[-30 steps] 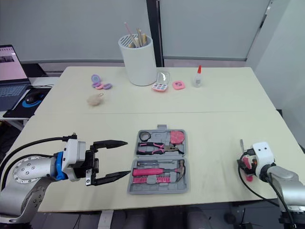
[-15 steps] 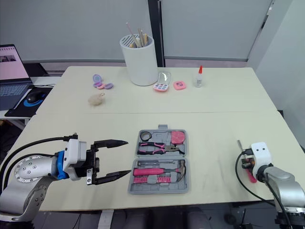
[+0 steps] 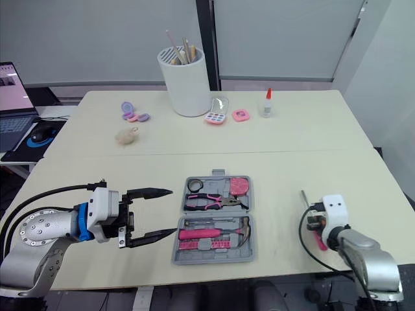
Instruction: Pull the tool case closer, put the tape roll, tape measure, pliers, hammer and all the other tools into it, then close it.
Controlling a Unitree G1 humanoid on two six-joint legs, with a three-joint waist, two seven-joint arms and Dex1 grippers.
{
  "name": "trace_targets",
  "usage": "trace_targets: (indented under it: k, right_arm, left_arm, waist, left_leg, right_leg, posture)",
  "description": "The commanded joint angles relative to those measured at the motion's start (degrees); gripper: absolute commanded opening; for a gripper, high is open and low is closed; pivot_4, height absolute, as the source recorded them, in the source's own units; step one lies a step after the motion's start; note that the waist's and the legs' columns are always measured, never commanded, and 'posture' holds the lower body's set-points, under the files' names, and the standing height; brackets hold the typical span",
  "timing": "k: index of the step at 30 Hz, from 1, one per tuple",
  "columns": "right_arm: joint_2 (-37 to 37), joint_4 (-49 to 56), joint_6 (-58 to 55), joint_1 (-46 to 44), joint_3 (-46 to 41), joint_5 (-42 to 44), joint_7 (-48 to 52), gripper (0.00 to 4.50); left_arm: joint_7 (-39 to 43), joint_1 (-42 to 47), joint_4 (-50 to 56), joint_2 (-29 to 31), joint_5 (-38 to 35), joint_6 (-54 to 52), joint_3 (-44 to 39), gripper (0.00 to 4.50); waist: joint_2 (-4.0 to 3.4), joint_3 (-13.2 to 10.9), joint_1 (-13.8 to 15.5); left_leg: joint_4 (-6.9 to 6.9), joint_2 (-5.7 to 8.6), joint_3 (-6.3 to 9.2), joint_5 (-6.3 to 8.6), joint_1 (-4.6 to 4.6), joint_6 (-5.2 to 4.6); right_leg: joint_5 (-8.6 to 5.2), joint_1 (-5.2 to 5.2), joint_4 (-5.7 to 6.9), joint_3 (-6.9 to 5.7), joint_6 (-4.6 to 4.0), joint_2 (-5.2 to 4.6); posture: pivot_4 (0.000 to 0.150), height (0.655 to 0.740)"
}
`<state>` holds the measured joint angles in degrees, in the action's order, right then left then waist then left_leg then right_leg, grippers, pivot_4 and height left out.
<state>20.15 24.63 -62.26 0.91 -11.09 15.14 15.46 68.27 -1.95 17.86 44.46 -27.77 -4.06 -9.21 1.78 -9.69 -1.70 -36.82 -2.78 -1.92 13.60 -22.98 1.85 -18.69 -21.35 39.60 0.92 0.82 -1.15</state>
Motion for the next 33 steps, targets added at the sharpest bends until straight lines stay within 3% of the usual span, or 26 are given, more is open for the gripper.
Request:
trace_targets:
  k: [1,10,25,27,33]
  right_arm:
    - [-5.52,4.91,-2.92,-1.75,0.58,0.06,-5.4,0.71]
    - [-13.71,4.7,-2.28,-2.81,6.42,-3.36,-13.13,0.71]
    - [-17.45,3.42,-2.44,-2.56,8.15,-4.59,-14.97,0.71]
    - [-18.51,3.74,-2.73,-2.78,7.02,-4.13,-15.17,1.42]
    - [-20.4,8.84,-6.49,-4.28,3.09,-2.04,-14.87,2.99]
  left_arm:
    - [0.39,-0.61,0.99,0.3,0.16,1.26,-0.06,4.5]
    - [1.61,-1.54,-0.04,0.38,0.57,2.68,-0.05,4.5]
    - [0.88,-2.47,1.49,0.54,0.72,2.22,0.12,4.5]
    - [0.89,-2.48,1.47,0.54,0.75,2.23,0.11,4.5]
    - [0.83,-2.22,1.3,0.66,0.89,2.08,0.11,4.5]
  waist:
    - [0.0,0.0,0.01]
    - [-0.01,-0.01,0.03]
    - [0.0,0.0,-0.07]
    - [0.0,0.0,-0.07]
    - [0.0,0.0,-0.04]
  left_leg:
    - [-0.01,0.0,-0.01,0.0,-0.01,0.0]
    - [0.0,0.03,-0.01,0.0,-0.03,0.0]
    - [0.02,-0.01,0.0,0.0,-0.02,0.0]
    - [0.02,-0.01,0.0,0.0,-0.02,0.0]
    - [0.03,0.01,0.01,0.0,-0.03,0.0]
  right_leg:
    - [0.0,0.0,0.0,0.0,0.0,-0.01]
    - [0.0,-0.05,0.01,-0.01,0.0,-0.03]
    - [0.0,-0.07,0.02,0.0,0.0,-0.03]
    - [0.0,-0.07,0.02,0.0,0.0,-0.03]
    - [0.0,-0.07,0.02,-0.02,0.0,-0.05]
  posture:
    - [0.15,0.7366]
    - [0.15,0.7366]
    - [0.15,0.7366]
    - [0.15,0.7366]
    - [0.15,0.7366]
